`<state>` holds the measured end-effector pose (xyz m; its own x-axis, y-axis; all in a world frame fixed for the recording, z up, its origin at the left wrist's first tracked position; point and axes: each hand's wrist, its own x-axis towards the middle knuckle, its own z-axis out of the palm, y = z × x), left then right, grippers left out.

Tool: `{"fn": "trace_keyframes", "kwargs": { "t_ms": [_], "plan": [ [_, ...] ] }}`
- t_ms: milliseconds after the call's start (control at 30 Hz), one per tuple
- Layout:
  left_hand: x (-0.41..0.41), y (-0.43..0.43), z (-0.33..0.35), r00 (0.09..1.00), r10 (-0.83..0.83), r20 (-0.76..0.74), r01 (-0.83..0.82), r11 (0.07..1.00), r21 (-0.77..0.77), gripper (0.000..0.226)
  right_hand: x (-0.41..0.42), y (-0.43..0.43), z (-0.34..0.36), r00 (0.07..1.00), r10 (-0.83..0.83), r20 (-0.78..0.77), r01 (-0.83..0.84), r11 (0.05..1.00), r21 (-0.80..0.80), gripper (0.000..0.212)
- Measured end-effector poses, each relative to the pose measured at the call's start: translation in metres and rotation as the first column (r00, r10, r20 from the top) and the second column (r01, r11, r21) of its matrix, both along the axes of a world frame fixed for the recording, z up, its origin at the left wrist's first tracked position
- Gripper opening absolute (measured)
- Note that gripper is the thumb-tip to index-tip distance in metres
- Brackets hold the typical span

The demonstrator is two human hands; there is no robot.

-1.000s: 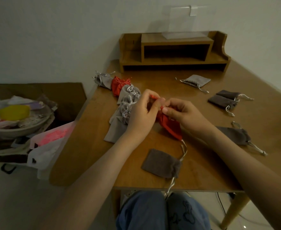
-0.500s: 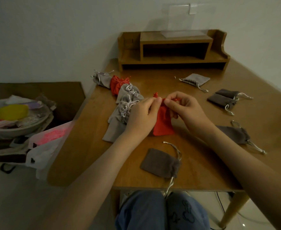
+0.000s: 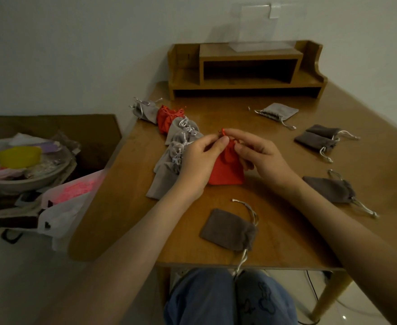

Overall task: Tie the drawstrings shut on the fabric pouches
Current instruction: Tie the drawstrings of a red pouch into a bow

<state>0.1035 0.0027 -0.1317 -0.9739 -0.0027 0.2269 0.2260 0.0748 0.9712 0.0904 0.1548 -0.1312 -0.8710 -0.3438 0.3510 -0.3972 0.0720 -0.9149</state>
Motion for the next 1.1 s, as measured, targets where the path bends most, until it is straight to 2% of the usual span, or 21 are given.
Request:
{"fn": "trace_keyframes", "kwargs": {
  "t_ms": [200,267,367,433,533,700,833,900,1000,1100],
  "plan": [
    [0.001,0.002,0.001,1.000,-0.025,0.017,0.025,0.999,-0.031,0.017,0.001,0.005,0.000,0.978,-0.047,-0.203,0.105,0.953,0.285,0.039],
    [0.001,0.002,0.001,1.000,-0.010,0.023,0.010,1.000,-0.028,0.016,0.002,0.005,-0.001,0.979,-0.029,-0.203,0.088,0.955,0.285,0.032],
    [0.000,0.003,0.001,0.999,0.013,0.051,-0.013,1.000,0.007,0.015,0.002,0.004,-0.001,0.981,-0.100,-0.164,0.126,0.980,0.153,0.017],
    [0.000,0.002,0.002,0.997,0.017,0.073,-0.022,0.997,0.068,0.014,0.000,0.006,0.000,0.967,-0.178,-0.184,0.211,0.961,0.177,0.011],
    [0.001,0.002,0.007,0.995,-0.010,0.100,-0.010,0.980,0.200,0.013,-0.002,0.008,-0.001,0.945,-0.207,-0.252,0.291,0.886,0.361,0.019],
    [0.002,-0.001,0.012,0.990,-0.097,0.101,0.057,0.939,0.339,0.015,-0.006,0.006,-0.002,0.961,-0.199,-0.192,0.262,0.875,0.407,0.019],
    [0.006,0.000,0.019,0.975,-0.215,0.060,0.164,0.872,0.462,0.018,-0.007,0.005,-0.001,0.971,-0.233,-0.059,0.239,0.905,0.353,0.022],
    [0.006,0.001,0.019,0.967,-0.244,0.069,0.182,0.856,0.485,0.019,-0.005,0.004,0.001,0.977,-0.196,0.079,0.176,0.963,0.204,0.026],
    [0.004,0.002,0.014,0.970,-0.220,0.099,0.163,0.900,0.403,0.016,-0.002,0.004,0.008,0.968,-0.069,0.240,0.074,0.997,-0.012,0.030],
    [0.004,0.003,0.012,0.983,-0.142,0.113,0.105,0.952,0.287,0.014,-0.003,0.004,0.010,0.959,-0.060,0.277,0.073,0.997,-0.037,0.035]
  ]
}}
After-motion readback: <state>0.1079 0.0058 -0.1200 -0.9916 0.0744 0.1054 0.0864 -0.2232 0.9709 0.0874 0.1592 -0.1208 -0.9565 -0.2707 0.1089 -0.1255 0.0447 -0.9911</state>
